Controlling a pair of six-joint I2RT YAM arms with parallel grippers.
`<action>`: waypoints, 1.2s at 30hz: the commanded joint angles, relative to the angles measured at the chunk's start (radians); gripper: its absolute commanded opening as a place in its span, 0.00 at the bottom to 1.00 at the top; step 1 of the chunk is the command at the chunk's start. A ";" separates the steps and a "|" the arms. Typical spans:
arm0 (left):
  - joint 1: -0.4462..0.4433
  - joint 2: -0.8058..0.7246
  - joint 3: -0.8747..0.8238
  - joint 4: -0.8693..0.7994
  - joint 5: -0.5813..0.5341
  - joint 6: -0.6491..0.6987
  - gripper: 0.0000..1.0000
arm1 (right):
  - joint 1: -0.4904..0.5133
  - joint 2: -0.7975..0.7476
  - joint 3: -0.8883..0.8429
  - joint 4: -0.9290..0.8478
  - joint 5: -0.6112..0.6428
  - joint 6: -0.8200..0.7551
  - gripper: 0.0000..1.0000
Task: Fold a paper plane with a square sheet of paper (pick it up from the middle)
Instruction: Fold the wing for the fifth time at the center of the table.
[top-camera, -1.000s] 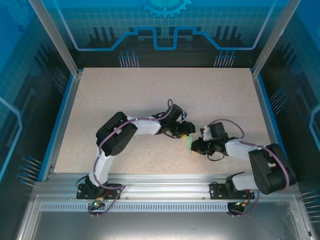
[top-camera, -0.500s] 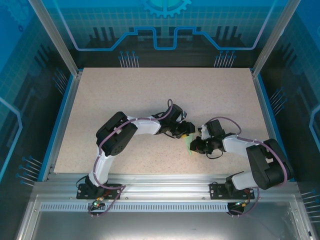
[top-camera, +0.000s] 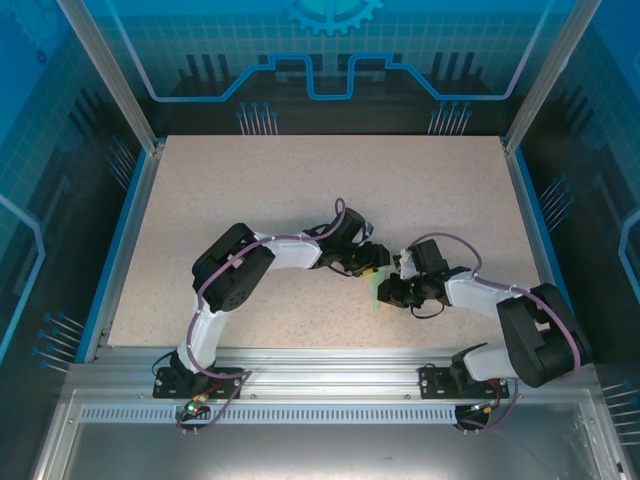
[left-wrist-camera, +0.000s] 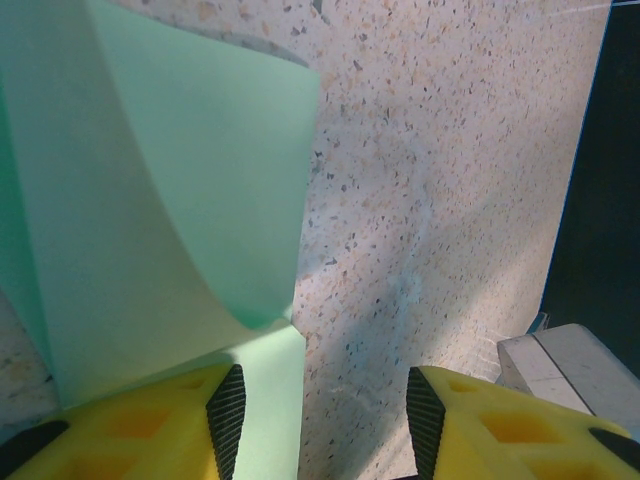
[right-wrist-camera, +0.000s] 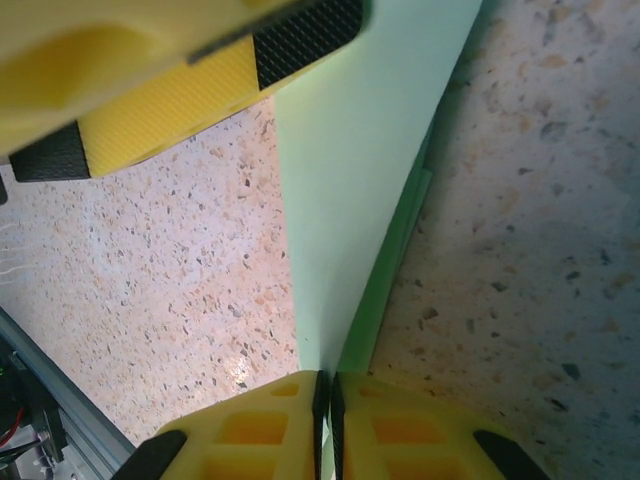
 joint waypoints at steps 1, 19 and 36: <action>0.007 0.016 -0.008 -0.037 0.012 0.018 0.50 | 0.018 0.028 -0.006 0.000 -0.029 0.013 0.14; 0.008 0.004 -0.020 -0.032 0.013 0.018 0.50 | -0.020 -0.252 -0.067 -0.101 0.087 0.064 0.35; 0.007 0.003 -0.025 -0.028 0.015 0.017 0.50 | -0.061 -0.327 -0.108 -0.035 -0.001 0.108 0.19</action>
